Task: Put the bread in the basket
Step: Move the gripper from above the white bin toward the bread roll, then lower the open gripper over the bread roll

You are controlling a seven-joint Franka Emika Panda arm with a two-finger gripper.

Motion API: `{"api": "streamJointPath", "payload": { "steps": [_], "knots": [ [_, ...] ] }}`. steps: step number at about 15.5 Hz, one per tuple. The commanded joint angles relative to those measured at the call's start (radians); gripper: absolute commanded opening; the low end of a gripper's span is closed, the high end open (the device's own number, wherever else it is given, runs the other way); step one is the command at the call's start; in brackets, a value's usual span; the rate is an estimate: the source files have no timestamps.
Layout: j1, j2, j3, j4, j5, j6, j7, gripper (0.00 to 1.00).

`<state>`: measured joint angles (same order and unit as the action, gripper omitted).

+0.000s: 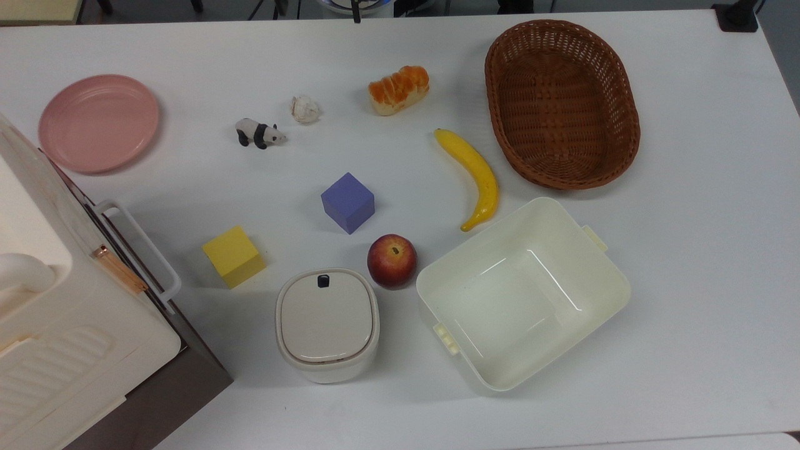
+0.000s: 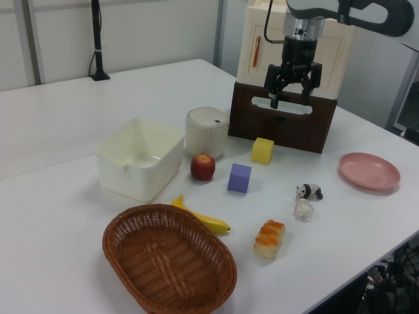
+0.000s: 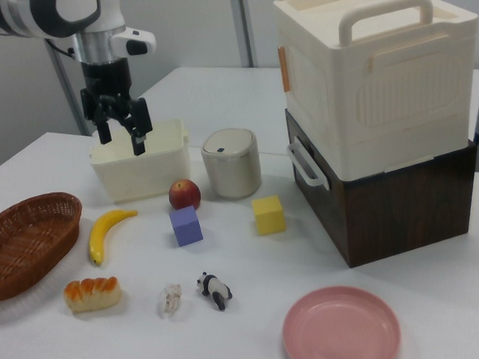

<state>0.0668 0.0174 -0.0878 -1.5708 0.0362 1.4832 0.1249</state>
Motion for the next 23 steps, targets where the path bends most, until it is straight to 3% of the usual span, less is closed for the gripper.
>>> {"api": "streamJointPath", "payload": {
  "steps": [1, 6, 11, 17, 20, 23],
  "knots": [
    [0.013, -0.206, 0.0, -0.274, 0.016, 0.136, 0.079, 1.0],
    [0.042, -0.358, 0.002, -0.512, 0.016, 0.268, 0.152, 1.0],
    [0.106, -0.451, 0.002, -0.687, 0.005, 0.382, 0.416, 1.0],
    [0.168, -0.459, 0.0, -0.797, -0.053, 0.466, 0.731, 1.0],
    [0.174, -0.452, 0.0, -0.838, -0.064, 0.497, 0.753, 1.0],
    [0.205, -0.386, 0.0, -0.839, -0.064, 0.532, 0.753, 1.0]
  ]
}}
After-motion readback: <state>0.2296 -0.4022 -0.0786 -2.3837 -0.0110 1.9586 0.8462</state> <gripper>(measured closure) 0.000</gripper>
